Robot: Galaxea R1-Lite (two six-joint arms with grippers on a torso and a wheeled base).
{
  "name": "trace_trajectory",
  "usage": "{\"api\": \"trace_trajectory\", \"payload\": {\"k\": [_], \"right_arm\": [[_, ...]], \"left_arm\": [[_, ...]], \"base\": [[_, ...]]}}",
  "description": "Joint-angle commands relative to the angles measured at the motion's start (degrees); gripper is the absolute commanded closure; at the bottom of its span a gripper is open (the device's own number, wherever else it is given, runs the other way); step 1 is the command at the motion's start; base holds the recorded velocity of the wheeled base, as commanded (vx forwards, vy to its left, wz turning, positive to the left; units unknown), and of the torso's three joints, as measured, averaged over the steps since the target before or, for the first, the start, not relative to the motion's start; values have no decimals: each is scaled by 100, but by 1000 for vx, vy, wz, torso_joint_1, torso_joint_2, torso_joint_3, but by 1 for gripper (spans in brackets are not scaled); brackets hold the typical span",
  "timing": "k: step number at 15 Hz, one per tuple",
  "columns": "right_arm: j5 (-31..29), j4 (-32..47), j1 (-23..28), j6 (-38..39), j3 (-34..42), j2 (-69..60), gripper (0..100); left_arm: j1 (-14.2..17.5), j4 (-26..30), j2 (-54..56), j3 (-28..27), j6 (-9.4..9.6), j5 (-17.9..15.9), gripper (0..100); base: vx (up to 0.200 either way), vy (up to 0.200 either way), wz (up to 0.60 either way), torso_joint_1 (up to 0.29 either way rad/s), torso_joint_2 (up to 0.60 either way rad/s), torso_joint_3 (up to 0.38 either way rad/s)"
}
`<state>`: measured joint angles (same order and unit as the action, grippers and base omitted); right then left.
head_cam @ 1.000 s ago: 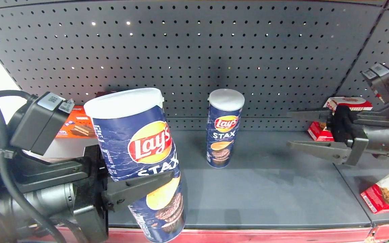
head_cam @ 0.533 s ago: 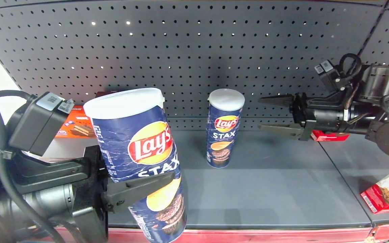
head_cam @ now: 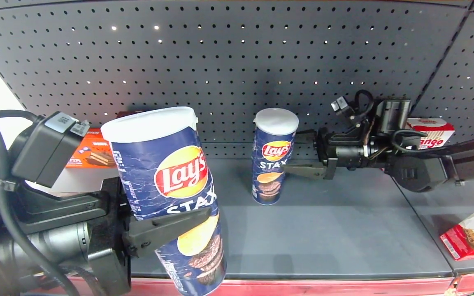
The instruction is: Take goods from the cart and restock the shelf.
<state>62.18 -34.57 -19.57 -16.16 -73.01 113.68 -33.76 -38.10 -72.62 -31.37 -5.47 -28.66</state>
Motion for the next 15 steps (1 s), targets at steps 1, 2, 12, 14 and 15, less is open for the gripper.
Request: {"api": "trace_trajectory", "payload": {"k": [1, 2, 12, 14, 15], "right_arm": [[4, -14, -170, -1, -143, 366, 0], [4, -14, -197, -1, -161, 392, 0], [110, -85, -425, -27, -469, 937, 0], [-5, -181, -460, -1, -451, 937, 100], [-22, -181, -469, -1, -460, 928, 100]], "left_arm": [[1, -5, 2, -1, -6, 1, 100], [1, -5, 2, -1, -6, 1, 100], [18, 4, 2, 8, -6, 10, 100], [36, 4, 2, 8, -6, 10, 100], [45, -5, 2, 8, -6, 10, 100]], "base": [[0, 0, 0, 0, 0, 0], [0, 0, 0, 0, 0, 0], [0, 0, 0, 0, 0, 0], [0, 0, 0, 0, 0, 0], [0, 0, 0, 0, 0, 0]]}}
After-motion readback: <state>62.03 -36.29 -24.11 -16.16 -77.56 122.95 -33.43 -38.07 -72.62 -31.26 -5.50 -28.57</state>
